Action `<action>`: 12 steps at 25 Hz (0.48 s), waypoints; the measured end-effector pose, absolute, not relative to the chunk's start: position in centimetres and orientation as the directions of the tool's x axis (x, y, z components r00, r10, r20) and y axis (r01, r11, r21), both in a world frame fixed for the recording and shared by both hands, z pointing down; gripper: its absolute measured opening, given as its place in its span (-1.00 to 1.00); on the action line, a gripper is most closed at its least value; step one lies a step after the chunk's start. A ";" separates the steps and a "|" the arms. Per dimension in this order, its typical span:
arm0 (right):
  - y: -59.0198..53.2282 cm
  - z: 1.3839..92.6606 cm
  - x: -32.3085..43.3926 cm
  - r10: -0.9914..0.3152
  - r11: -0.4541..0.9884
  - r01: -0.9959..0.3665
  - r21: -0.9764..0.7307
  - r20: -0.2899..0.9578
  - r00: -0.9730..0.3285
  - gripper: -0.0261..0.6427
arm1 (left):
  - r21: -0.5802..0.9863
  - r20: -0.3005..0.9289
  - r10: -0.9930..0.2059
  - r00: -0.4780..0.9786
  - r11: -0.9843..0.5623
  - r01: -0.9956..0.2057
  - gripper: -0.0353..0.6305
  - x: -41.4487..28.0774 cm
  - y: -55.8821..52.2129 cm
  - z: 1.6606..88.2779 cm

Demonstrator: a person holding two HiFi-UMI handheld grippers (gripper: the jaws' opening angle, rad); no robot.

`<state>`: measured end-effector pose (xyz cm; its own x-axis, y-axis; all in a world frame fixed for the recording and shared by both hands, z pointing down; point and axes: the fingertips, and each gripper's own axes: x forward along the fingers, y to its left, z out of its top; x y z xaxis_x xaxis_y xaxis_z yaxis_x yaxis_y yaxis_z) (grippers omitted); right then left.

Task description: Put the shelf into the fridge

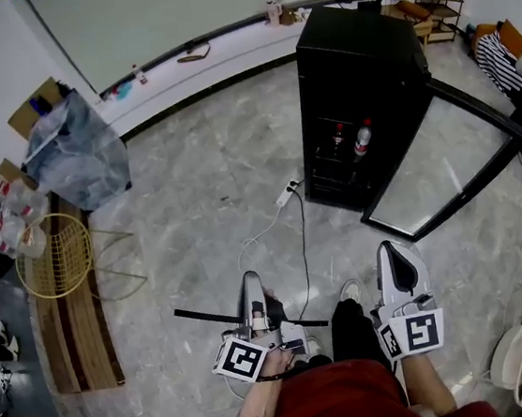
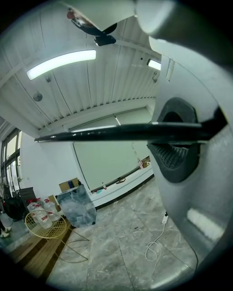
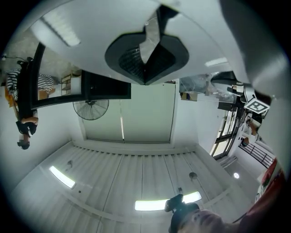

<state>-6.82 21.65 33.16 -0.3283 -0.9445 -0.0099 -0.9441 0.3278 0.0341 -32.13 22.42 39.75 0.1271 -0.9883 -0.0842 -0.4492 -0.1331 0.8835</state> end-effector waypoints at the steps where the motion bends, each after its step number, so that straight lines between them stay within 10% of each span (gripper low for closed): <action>1: 21.0 33.3 -6.2 -0.947 0.321 -0.947 0.032 -0.008 -0.321 -0.92 | 0.883 -0.083 -0.987 0.136 -0.136 -0.450 -0.85 -31.6 21.6 39.7; 12: 12.3 33.9 1.4 -0.967 0.255 -0.967 0.006 -0.016 -0.256 -0.93 | 0.895 -0.075 -0.975 0.209 -0.158 -0.416 -0.85 -23.7 10.9 39.3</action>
